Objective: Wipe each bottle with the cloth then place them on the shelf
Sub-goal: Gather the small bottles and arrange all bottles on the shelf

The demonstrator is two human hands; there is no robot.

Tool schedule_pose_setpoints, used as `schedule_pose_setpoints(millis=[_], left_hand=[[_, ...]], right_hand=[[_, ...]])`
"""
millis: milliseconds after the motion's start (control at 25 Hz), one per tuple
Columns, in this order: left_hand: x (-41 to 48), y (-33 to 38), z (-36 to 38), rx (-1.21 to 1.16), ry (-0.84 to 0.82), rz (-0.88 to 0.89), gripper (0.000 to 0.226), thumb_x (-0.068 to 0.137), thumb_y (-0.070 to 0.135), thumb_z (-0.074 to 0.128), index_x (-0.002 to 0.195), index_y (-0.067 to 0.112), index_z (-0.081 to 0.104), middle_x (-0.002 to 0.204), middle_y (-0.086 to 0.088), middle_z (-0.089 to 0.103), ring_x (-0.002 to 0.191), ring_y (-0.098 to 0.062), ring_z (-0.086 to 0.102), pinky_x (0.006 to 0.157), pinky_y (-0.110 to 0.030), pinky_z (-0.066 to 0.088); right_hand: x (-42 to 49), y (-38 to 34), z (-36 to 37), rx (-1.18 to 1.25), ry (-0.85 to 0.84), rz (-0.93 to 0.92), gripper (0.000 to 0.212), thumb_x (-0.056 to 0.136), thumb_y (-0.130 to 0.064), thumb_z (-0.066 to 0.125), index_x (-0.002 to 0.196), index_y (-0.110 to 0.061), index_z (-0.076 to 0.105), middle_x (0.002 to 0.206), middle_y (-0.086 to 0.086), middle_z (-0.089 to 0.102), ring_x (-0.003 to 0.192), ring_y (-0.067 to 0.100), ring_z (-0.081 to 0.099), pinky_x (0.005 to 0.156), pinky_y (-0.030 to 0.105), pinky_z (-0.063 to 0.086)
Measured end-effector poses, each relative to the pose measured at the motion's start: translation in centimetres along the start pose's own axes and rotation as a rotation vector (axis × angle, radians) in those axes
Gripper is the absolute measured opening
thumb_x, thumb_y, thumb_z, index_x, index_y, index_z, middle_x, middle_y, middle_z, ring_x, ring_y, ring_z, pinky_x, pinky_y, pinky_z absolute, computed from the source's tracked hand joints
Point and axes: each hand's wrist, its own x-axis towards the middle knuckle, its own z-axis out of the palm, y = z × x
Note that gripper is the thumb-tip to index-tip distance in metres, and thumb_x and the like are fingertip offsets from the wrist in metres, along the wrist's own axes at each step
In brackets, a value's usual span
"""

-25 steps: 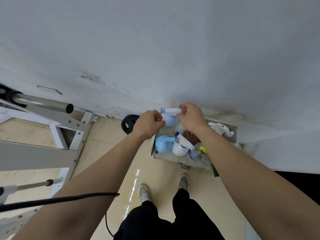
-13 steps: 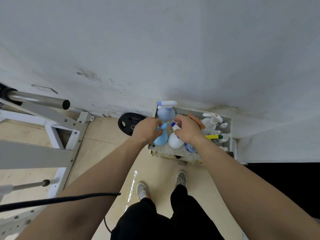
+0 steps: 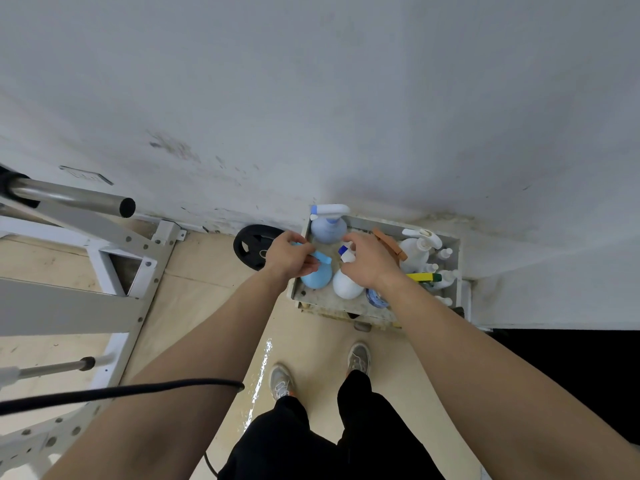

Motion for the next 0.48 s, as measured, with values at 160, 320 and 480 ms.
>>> schedule_pose_setpoints(millis=[160, 320, 480], left_hand=[[0.1, -0.4, -0.1, -0.119, -0.096, 0.02, 0.025, 0.094, 0.006, 0.066, 0.117, 0.0, 0.057, 0.087, -0.022, 0.075, 0.083, -0.034, 0.076, 0.065, -0.031, 0.062], [0.0, -0.3, 0.1, -0.268, -0.18, 0.017, 0.017, 0.098, 0.005, 0.061, 0.114, 0.003, 0.057, 0.093, -0.022, 0.074, 0.086, -0.032, 0.074, 0.075, -0.032, 0.062], [0.7, -0.3, 0.6, -0.334, -0.247, -0.032, 0.019, 0.102, 0.007, 0.052, 0.121, 0.004, 0.055, 0.107, -0.025, 0.072, 0.099, -0.036, 0.072, 0.087, -0.037, 0.06]], right_hand=[[0.6, -0.6, -0.2, -0.08, 0.023, -0.082, 0.057, 0.09, -0.027, 0.066, 0.145, -0.029, 0.049, 0.146, 0.001, 0.05, 0.131, 0.025, 0.047, 0.104, 0.036, 0.04], [1.5, -1.5, -0.8, -0.029, 0.022, -0.07, 0.042, 0.097, -0.031, 0.059, 0.139, -0.028, 0.057, 0.135, -0.003, 0.063, 0.118, 0.02, 0.06, 0.098, 0.034, 0.048], [2.2, -1.4, -1.2, 0.034, 0.019, -0.017, 0.031, 0.101, -0.029, 0.053, 0.131, -0.025, 0.063, 0.128, -0.004, 0.067, 0.112, 0.019, 0.063, 0.087, 0.028, 0.045]])
